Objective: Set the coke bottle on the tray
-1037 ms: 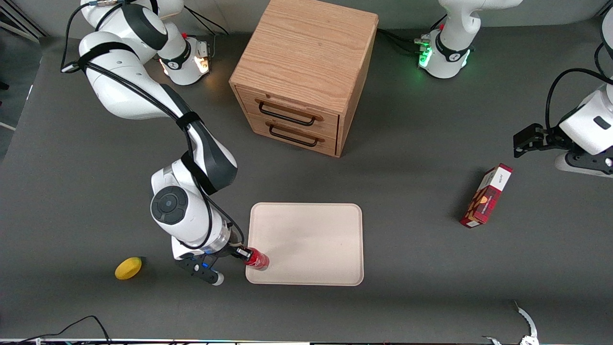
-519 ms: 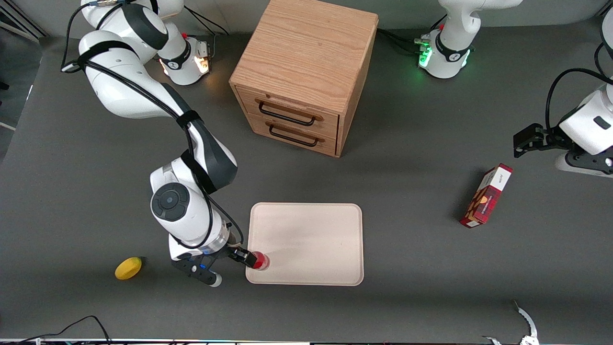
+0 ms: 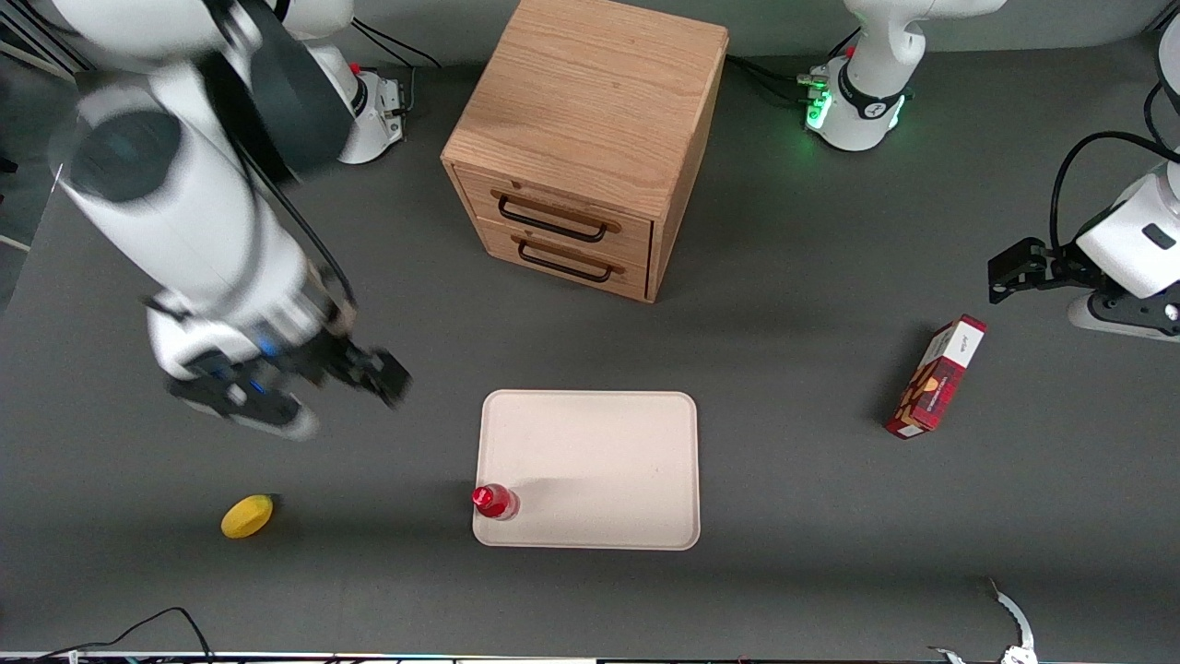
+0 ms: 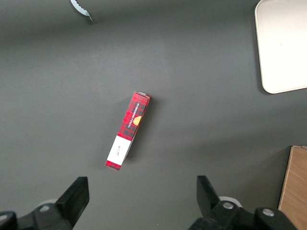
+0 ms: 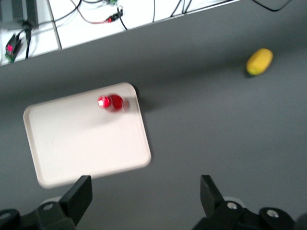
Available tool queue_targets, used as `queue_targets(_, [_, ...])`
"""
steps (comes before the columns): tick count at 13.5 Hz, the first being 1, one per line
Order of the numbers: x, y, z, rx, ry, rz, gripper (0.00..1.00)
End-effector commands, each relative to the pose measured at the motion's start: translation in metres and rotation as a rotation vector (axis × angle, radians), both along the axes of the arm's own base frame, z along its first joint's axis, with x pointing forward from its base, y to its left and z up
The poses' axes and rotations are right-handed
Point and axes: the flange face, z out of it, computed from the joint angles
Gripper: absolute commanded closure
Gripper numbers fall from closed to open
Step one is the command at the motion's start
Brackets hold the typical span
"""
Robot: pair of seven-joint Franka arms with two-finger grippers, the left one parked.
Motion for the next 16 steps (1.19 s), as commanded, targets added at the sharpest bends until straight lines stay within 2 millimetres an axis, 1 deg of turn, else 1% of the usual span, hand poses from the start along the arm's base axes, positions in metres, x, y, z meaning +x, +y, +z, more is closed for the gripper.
queue_targets(1, [-0.056,-0.069,0.025,-0.026,0.075,0.053,0.0])
queue_targets(2, [-0.073,-0.091,0.028,-0.019,0.088,0.062,0.0])
queue_targets(4, [-0.099,-0.136,0.019,0.001,0.083,0.093,0.0])
queue_targets(5, [-0.111,-0.155,0.006,0.003,0.079,0.106,0.0])
queue_targets(6, [-0.12,-0.167,-0.01,0.002,0.07,0.107,0.0])
queue_targets(7, [-0.128,-0.175,-0.026,-0.001,0.062,0.096,0.0])
queue_targets(9, [-0.139,-0.178,-0.05,-0.006,0.042,0.09,0.0])
queue_targets(10, [-0.14,-0.178,-0.053,-0.007,0.047,0.091,0.0])
queue_targets(11, [-0.138,-0.178,-0.053,-0.007,0.051,0.097,0.0])
queue_targets(12, [-0.135,-0.178,-0.045,-0.001,0.053,0.092,0.0])
queue_targets(13, [-0.131,-0.18,-0.046,0.036,0.102,0.072,0.0])
queue_targets(14, [-0.126,-0.189,-0.039,0.082,0.117,0.047,0.0])
queue_targets(15, [-0.125,-0.197,-0.037,0.089,0.117,0.042,0.0])
queue_targets(16, [-0.126,-0.197,-0.035,0.087,0.128,0.046,0.0])
